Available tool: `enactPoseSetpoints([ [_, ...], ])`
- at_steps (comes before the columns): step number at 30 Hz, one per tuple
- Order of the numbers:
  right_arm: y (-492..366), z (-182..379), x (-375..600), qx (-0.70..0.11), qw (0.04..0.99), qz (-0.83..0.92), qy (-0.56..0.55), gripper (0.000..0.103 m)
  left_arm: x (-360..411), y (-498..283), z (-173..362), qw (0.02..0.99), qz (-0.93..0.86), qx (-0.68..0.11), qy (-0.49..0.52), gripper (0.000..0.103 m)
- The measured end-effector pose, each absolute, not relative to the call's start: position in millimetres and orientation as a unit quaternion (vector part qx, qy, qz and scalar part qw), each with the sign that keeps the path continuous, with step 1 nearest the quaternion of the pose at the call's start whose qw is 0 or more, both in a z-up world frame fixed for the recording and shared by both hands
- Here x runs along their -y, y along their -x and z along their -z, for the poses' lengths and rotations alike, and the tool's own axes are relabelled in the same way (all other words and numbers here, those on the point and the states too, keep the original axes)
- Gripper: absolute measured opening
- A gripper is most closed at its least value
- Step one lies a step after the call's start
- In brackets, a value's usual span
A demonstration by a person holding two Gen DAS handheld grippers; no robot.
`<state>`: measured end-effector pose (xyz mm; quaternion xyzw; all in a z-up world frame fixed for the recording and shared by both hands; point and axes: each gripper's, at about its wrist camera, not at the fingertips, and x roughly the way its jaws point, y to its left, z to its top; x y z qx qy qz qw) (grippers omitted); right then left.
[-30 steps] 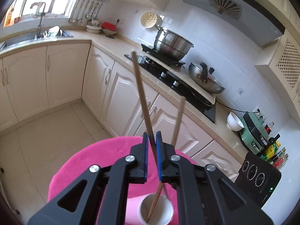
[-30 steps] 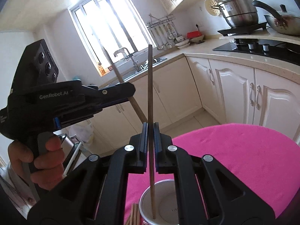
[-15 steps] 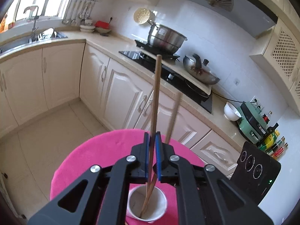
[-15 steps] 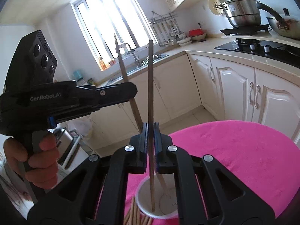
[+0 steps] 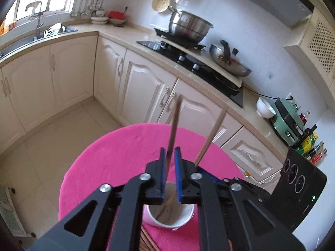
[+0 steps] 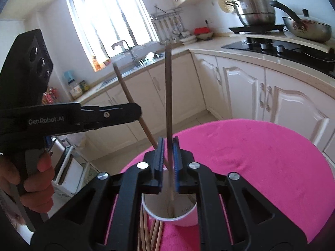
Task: Organize utensils
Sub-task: 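Lower both held chopsticks into the white cup and open both tools, then move both tools back to the pile and close each on a chopstick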
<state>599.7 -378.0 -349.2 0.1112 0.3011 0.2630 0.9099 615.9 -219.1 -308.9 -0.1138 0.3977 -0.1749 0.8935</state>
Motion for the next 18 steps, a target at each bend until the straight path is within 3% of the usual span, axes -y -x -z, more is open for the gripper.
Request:
enactPoseSetpoints([
  [1,-597,349,378,-0.303,0.912,-0.255,-0.110,0.028,216,-614,310,0.893,0.169,-0.400,0.121,0.025],
  [2,-593,348,378,-0.304,0.913,-0.249,-0.109,0.047,214,-612,310,0.892,0.166,-0.402,0.126,0.025],
  [3,-590,347,379,-0.301,0.916,-0.243,-0.109,0.050,213,-611,311,0.890,0.166,-0.405,0.128,0.025],
  [12,-568,330,392,-0.324,0.921,-0.196,-0.095,0.050,181,-583,321,0.874,0.129,-0.441,0.157,0.028],
  [18,-540,351,385,-0.378,0.905,-0.185,-0.058,0.050,160,-555,372,0.839,0.091,-0.517,0.146,0.028],
])
